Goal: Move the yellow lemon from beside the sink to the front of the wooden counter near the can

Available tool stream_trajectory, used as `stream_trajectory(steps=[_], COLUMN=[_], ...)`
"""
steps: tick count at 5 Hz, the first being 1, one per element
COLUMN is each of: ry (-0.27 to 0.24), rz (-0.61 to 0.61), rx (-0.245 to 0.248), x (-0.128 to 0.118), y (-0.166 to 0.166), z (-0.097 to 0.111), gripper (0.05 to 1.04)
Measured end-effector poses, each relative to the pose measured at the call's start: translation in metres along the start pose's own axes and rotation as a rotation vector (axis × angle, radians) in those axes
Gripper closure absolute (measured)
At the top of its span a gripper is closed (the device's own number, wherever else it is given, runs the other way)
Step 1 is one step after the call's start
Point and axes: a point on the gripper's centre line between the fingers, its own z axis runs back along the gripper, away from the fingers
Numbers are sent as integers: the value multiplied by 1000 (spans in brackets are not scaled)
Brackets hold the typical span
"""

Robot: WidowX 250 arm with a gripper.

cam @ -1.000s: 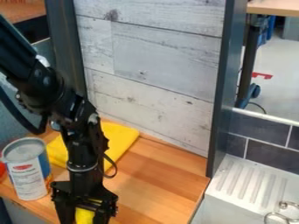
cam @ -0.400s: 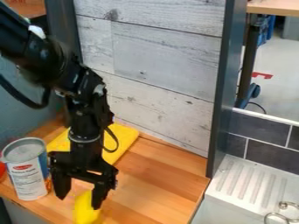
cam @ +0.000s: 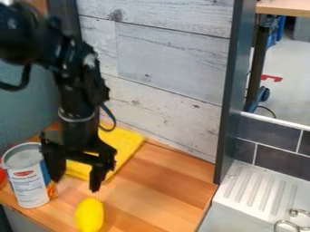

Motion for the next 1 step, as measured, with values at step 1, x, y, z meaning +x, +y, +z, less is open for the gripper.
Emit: stream_trajectory(steps=[1], ry=[-9], rz=[-18], rx=[2], x=[1], y=[2], z=[6], gripper=[80])
